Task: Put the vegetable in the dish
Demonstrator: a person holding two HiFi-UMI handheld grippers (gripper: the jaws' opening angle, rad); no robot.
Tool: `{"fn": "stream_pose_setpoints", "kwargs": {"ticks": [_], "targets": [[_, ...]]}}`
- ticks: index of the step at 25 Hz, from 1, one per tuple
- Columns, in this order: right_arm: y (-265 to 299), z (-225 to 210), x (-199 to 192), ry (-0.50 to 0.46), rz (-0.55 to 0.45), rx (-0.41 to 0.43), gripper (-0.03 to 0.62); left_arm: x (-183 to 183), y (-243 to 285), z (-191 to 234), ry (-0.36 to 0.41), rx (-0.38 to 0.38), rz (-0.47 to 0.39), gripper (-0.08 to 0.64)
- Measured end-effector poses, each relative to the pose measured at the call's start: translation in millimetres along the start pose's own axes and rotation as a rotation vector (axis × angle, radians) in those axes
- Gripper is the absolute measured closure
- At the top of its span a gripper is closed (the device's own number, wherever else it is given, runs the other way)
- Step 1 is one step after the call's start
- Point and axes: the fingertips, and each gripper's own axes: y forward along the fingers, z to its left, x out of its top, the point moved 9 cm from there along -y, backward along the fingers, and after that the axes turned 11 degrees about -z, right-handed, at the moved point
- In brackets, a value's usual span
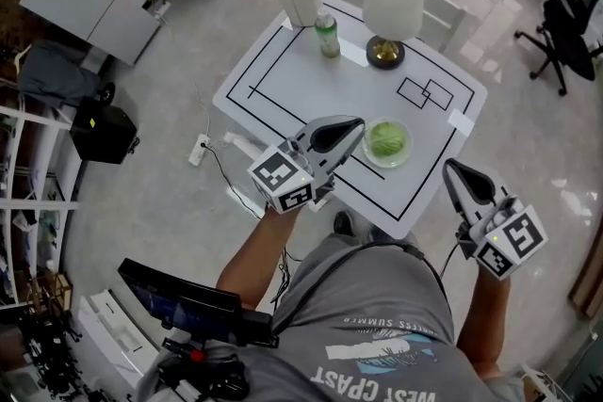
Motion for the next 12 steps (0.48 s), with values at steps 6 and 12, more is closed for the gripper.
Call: {"fn": "stream_pose_setpoints", "kwargs": {"ticks": [6,12], "targets": [[-2,45,11,-0.027,-0.073,0.006,0.584,41,-39,-29,0.047,-0.047,-0.022,0.552],[-19,79,22,-0.068,-0.124,-0.001,0.586,61,-66,-55,0.101,-0.053,-0.033,0.552]]}}
